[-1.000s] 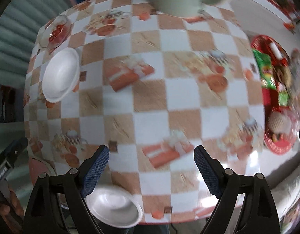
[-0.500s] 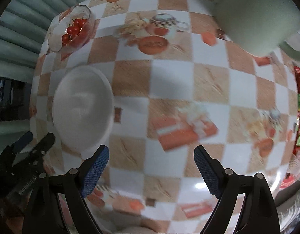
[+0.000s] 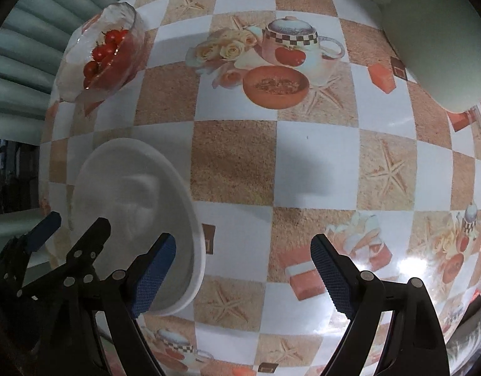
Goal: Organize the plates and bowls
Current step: 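Reach the left tool to a white plate near the tomato bowl and grip it, then carry the white plate with the left tool toward the pink plate stack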
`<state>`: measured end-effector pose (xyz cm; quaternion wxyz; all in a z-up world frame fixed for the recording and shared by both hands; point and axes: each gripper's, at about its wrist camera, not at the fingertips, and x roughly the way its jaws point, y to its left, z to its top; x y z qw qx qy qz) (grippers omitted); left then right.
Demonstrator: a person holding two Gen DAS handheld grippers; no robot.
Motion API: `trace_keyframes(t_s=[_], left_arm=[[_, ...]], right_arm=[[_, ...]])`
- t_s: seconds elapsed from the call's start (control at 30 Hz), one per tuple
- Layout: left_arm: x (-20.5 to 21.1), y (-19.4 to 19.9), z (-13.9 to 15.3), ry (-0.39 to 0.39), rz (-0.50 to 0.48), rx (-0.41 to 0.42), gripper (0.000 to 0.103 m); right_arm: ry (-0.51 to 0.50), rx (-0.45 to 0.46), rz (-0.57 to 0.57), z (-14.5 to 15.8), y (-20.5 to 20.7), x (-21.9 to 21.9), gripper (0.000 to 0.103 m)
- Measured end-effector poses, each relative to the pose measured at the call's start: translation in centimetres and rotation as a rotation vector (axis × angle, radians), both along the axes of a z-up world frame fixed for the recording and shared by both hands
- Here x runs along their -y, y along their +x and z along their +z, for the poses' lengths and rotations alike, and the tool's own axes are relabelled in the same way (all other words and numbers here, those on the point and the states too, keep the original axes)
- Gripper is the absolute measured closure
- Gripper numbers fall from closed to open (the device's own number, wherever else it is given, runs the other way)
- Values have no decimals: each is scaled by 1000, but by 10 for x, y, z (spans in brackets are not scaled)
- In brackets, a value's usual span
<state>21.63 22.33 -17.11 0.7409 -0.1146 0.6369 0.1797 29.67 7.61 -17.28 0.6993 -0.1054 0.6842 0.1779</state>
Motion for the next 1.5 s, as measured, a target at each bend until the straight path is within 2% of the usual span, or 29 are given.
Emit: trace_keyframes(t_s=[0.03,0.07,0.1,0.13,0.2,0.23,0.3,0.37,0.63,1.0,1.37,1.5], left_arm=[[-1,1,-3,-10,3,-6,26],[-3,2,-8,-23,7,-16,39],[-3,2,-11,-30,9,-29,51],[-4,2,-14,-57,12,-31,53],[-3,3,-14,-87,6,-19,69],[0,5,-14,-91,-11,-18,74],[6,8,-13,-72,-41,-20,77],[5,8,-14,-91,-34,-22,77],[18,-1,-18,-130,-60,-25,77],[94,-56,-23,-148,-192,-60,77],[147,-108,-29,-184,-234,-96,77],[158,-117,-30,-168,-244,-94,77]], right_arm=[[-2,-3,-1,-3,0,0,14],[-3,-2,-1,-4,0,-1,20],[-4,1,0,-5,0,-2,32],[9,-6,4,-7,-1,-3,37],[26,-20,5,-11,-5,-10,54],[40,-28,10,-13,-6,-13,59],[54,-39,30,-15,-12,-22,78],[60,-46,50,-16,-17,-27,89],[56,-77,63,-17,-33,-13,89],[12,-124,40,-27,-86,43,89],[0,-147,-18,-36,-146,83,89],[11,-147,-44,-37,-159,95,89]])
